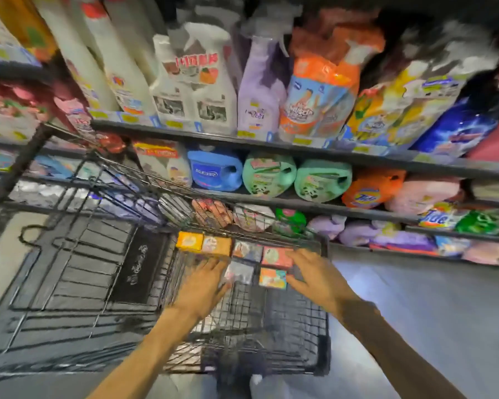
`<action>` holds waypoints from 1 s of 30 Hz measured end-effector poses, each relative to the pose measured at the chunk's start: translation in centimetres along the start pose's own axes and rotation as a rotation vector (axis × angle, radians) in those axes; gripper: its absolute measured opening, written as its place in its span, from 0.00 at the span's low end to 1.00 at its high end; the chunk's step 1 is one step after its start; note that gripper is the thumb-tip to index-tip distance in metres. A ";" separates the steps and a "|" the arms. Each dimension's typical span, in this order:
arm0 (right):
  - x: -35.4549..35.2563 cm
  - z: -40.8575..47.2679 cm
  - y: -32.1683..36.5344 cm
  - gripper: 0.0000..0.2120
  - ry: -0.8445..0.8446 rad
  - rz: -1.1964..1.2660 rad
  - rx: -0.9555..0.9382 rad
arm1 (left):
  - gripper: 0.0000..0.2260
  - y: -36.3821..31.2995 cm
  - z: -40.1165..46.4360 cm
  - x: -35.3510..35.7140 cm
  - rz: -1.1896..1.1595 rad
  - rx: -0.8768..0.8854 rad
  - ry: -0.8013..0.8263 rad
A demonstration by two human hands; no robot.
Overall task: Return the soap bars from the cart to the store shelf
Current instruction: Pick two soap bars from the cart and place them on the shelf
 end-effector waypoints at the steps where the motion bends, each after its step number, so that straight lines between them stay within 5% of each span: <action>1: 1.6 0.5 -1.1 0.31 -0.014 0.013 0.027 | 0.22 0.4 1.4 1.6 0.011 0.019 0.033; 7: 9.2 3.4 -5.6 0.28 0.046 0.026 0.227 | 0.24 2.0 8.9 10.7 0.054 0.095 0.153; 14: 15.1 5.2 -9.3 0.24 -0.011 0.097 0.238 | 0.22 2.1 15.3 19.5 0.148 0.050 0.185; 30: 19.3 8.6 -13.3 0.22 -0.063 0.058 0.474 | 0.25 3.4 15.0 22.1 -0.201 0.015 0.093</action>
Point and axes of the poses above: each hand's wrist, its own z-axis towards the middle knuckle, its own x-axis out of the palm, y = z × x, the point moved 5 cm from there along z, towards the middle knuckle, and after that the axes turned 14 degrees about z, right-handed, at the moved point
